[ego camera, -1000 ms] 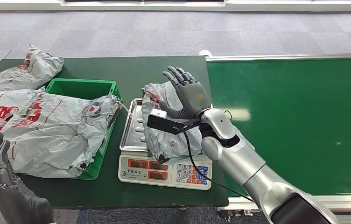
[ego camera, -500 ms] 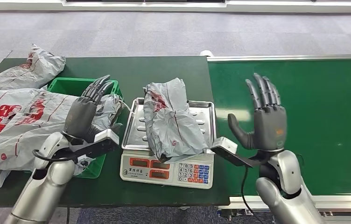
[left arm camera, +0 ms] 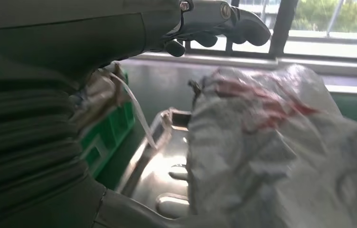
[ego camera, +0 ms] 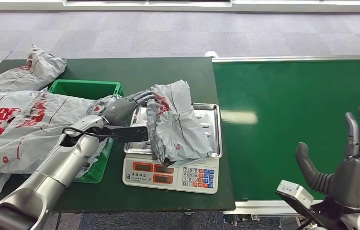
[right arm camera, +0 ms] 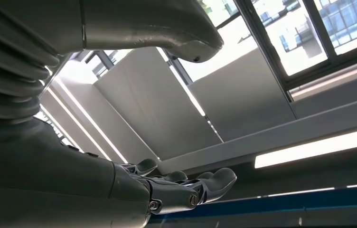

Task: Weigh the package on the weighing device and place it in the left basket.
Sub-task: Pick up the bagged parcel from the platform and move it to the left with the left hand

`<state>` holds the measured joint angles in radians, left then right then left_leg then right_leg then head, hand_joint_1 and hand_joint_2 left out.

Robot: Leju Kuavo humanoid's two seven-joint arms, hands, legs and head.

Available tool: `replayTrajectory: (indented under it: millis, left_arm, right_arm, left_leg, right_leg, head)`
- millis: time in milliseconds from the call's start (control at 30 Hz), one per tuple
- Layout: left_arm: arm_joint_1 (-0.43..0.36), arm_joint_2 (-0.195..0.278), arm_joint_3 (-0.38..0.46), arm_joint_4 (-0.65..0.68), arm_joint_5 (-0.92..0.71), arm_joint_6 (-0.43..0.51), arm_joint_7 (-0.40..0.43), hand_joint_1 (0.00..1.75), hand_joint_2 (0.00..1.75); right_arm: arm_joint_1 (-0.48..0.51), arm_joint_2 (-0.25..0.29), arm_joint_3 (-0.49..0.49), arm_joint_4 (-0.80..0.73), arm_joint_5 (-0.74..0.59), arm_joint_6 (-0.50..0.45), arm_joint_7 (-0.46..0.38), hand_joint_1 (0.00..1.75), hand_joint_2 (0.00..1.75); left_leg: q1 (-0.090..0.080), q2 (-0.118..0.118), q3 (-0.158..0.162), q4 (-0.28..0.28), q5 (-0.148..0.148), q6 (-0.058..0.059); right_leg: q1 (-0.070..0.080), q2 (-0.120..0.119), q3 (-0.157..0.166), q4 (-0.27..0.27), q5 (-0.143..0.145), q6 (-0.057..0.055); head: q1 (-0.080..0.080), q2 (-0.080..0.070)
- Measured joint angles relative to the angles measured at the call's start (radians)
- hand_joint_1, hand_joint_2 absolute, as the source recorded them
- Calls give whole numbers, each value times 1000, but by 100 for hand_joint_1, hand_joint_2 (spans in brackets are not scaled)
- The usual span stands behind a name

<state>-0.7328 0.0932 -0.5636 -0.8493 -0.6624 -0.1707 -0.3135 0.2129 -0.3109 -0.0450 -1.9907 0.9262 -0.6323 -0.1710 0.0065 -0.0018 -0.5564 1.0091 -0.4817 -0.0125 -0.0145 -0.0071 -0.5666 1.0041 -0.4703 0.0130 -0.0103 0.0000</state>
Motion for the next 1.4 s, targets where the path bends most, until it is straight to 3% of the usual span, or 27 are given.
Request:
replayTrajectory:
  millis: [200, 467, 500, 600, 633, 967, 1400]
  left_arm:
    - [-26, -74, -80, 149, 70, -30, -25, 0, 175]
    - [-12, -134, -143, 249, 107, -22, -55, 0, 175]
    - [-11, -137, -148, 256, 108, -23, -57, 11, 175]
    - [-3, -142, -162, 272, 108, -26, -67, 142, 175]
    - [-1, -143, -165, 275, 108, -26, -72, 175, 175]
    - [6, -124, -191, 270, 84, 45, -103, 175, 175]
    - [23, -44, -186, 165, 53, 113, -68, 175, 175]
  right_arm:
    - [19, -17, -36, -21, -65, -10, -52, 0, 175]
    - [-28, -10, -33, -5, -46, -8, -56, 0, 175]
    - [-33, -9, -33, -3, -45, -7, -55, 0, 175]
    - [-48, -5, -30, 6, -42, -4, -52, 0, 175]
    - [-54, -3, -28, 9, -41, -2, -51, 0, 175]
    - [-104, 17, 7, 45, -15, 7, -38, 0, 175]
    - [-61, 24, 10, 43, -28, -4, -45, 0, 175]
  left_leg:
    - [0, 4, 0, 0, 0, 1]
    - [0, 3, 0, 0, 0, 1]
    - [0, 2, 0, 0, 0, 1]
    - [0, 2, 0, 0, 0, 1]
    - [0, 2, 0, 0, 0, 2]
    - [0, 1, 0, 0, 3, 4]
    - [0, 5, -1, 0, 7, 1]
  right_leg:
    - [-1, 4, 0, 0, 1, 2]
    - [-1, 3, 1, 0, 1, 2]
    - [-1, 3, 1, 0, 1, 2]
    - [-1, 3, 1, 0, 1, 2]
    - [-1, 3, 1, 0, 1, 2]
    - [-1, 0, 2, 0, 3, 4]
    - [1, 4, -2, 0, 8, 1]
  head:
    - [0, 0]
    - [0, 0]
    - [0, 0]
    - [0, 0]
    - [0, 0]
    - [0, 0]
    - [0, 0]
